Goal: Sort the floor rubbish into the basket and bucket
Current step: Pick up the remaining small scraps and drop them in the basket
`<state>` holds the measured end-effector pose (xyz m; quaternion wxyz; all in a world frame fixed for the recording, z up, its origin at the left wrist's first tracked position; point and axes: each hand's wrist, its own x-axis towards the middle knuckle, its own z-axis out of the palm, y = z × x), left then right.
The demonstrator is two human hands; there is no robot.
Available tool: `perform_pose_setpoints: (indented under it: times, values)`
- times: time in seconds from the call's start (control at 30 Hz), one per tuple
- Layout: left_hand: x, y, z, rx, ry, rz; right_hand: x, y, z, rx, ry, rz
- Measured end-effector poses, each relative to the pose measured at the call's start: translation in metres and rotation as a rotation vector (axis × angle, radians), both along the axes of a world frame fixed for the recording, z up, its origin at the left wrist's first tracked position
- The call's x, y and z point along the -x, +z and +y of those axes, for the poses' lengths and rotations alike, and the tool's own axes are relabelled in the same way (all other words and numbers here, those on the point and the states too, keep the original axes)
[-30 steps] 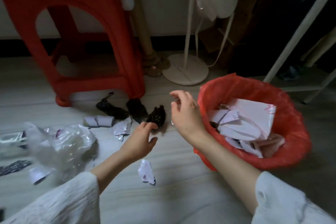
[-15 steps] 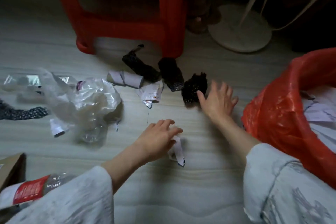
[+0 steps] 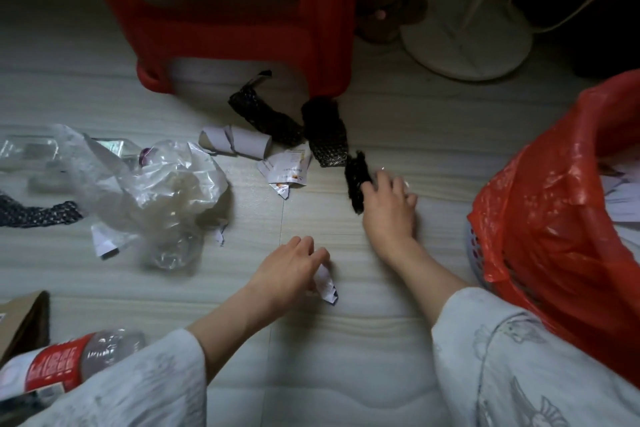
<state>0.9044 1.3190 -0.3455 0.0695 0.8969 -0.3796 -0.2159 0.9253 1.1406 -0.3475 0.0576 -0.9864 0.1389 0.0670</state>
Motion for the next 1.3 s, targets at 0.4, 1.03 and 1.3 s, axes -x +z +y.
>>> perform_pose_setpoints:
  times: [0.4,1.03,1.3]
  values:
    - [0.011,0.027,0.029,-0.068,0.177,-0.002,0.052,0.063,-0.002,-0.133,0.194,-0.071]
    - [0.021,0.205,-0.172,1.049,0.254,-0.101,0.124,0.239,-0.143,-0.009,-0.26,-0.642]
    - [0.033,0.193,-0.203,0.737,0.111,-0.174,0.13,0.232,-0.156,-0.008,-0.303,-0.306]
